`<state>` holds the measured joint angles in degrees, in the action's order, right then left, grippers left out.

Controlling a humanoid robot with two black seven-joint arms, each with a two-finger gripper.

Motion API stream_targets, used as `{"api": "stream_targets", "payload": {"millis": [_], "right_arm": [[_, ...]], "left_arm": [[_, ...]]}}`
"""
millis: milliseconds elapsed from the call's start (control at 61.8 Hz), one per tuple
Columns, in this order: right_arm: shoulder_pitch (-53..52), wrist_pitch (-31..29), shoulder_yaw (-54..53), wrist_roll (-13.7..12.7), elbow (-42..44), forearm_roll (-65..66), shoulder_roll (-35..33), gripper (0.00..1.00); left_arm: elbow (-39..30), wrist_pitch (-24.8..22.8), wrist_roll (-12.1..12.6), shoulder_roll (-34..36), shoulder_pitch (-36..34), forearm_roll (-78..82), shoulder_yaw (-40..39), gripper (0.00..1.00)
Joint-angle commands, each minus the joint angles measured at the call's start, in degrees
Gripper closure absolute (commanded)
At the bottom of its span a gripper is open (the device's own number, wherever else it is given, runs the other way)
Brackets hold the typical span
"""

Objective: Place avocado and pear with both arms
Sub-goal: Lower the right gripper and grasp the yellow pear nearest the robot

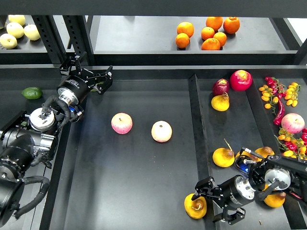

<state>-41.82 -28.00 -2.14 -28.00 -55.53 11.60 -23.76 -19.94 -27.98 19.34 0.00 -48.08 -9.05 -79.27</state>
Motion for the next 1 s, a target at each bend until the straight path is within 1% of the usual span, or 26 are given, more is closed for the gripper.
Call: {"api": "stream_targets", "payload": {"millis": [0, 275, 291, 388, 485, 631, 744, 857, 874, 987], "right_arm": [[0.51, 0.0, -0.32, 0.0, 0.95, 0.88, 0.82, 0.07], [0.78, 0.0, -1.55, 0.0, 3.24, 1.14, 2.14, 0.1], [0.86, 0.0, -1.99, 0.0, 3.76, 1.14, 2.4, 0.12], [1.04, 0.0, -2.78, 0.0, 3.94, 1.14, 3.19, 0.16], [1.22, 0.0, -3.14, 0.0, 4.21, 1.49, 3.19, 0.16], [1.22, 0.0, -3.22, 0.0, 4.21, 1.76, 3.19, 0.2], [1.22, 0.0, -3.22, 0.0, 4.21, 1.76, 3.02, 0.26], [1.48, 0.0, -3.75, 0.0, 4.29, 1.76, 3.02, 0.37], [1.74, 0.0, -3.93, 0.0, 4.38, 1.76, 3.02, 0.4], [2.89, 0.0, -5.07, 0.0, 4.56, 1.85, 2.84, 0.5]], "left_arm": [[-0.1, -0.02, 0.0, 0.0, 0.0, 0.0, -0.01, 0.01], [-0.27, -0.02, 0.09, 0.0, 0.0, 0.0, 0.34, 0.01], [-0.36, -0.02, 0.09, 0.0, 0.0, 0.0, 0.43, 0.01], [-0.36, -0.02, 0.0, 0.0, 0.0, 0.0, 0.61, 0.01], [-0.36, -0.02, 0.09, 0.0, 0.0, 0.0, 0.78, 0.01], [-0.36, -0.02, 0.09, 0.0, 0.0, 0.0, 0.87, 0.01], [-0.36, -0.02, 0.09, 0.0, 0.0, 0.0, 0.87, 0.01], [-0.36, -0.02, 0.09, 0.0, 0.17, 0.0, 0.87, 0.01], [-0.36, -0.02, 0.09, 0.0, 0.18, 0.0, 0.87, 0.01], [-0.36, -0.02, 0.09, 0.0, 0.18, 0.0, 0.87, 0.01]]}}
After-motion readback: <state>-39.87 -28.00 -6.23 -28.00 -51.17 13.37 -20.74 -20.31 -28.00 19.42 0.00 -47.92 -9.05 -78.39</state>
